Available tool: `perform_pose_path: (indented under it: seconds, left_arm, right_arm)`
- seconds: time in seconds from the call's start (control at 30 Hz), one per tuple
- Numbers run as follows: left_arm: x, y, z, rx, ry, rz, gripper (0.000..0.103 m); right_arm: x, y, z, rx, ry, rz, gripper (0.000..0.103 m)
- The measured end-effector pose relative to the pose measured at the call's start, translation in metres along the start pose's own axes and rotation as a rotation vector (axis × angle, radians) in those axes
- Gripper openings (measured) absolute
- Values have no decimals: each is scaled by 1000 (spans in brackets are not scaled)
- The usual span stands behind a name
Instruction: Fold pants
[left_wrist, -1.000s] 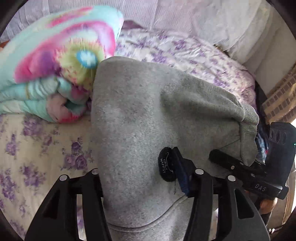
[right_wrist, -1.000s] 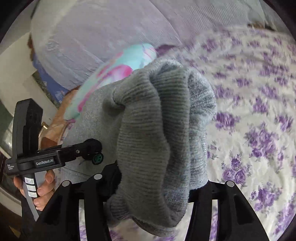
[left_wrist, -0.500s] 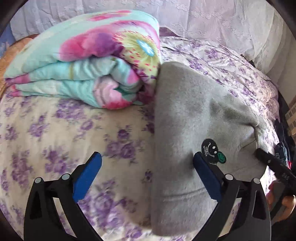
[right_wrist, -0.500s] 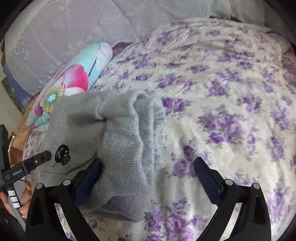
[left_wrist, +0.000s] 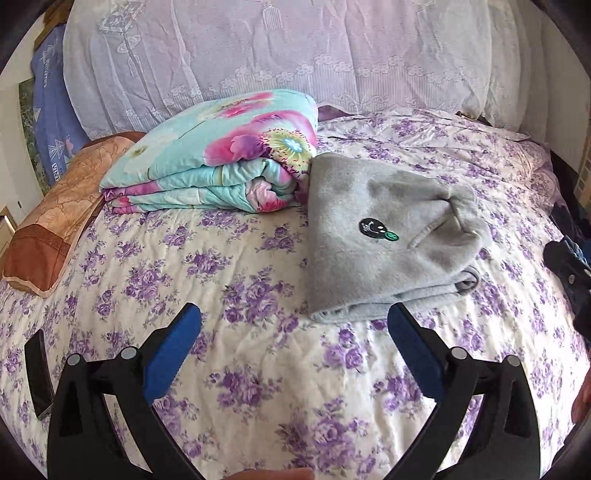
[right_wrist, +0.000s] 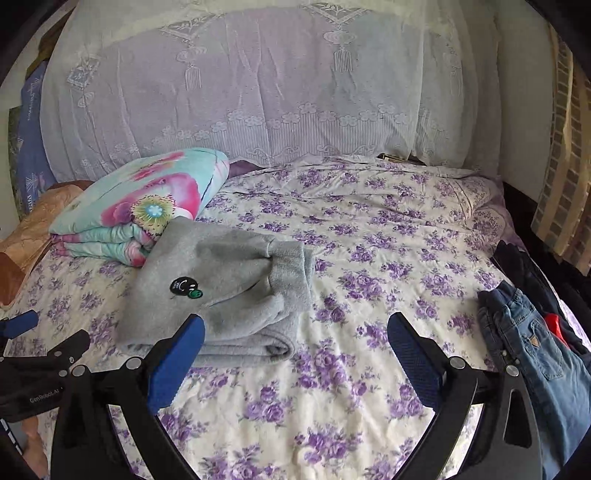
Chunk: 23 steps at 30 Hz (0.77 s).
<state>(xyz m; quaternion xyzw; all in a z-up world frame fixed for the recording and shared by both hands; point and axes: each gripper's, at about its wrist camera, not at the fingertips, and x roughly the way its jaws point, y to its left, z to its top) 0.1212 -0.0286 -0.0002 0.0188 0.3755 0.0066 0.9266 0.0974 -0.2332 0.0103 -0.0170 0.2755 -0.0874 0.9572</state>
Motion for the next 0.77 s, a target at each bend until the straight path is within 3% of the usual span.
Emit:
perform_pose_path:
  seconds: [0.4,0.77]
  left_arm:
    - [-28,-16,-18,5,-68,-50,98]
    - [-12,-29,-16,36,-103,-3,98]
  right_arm:
    - [-14,0,-22,54,-55,-28,100]
    - [19,-1,-30,80,-44,-2,100]
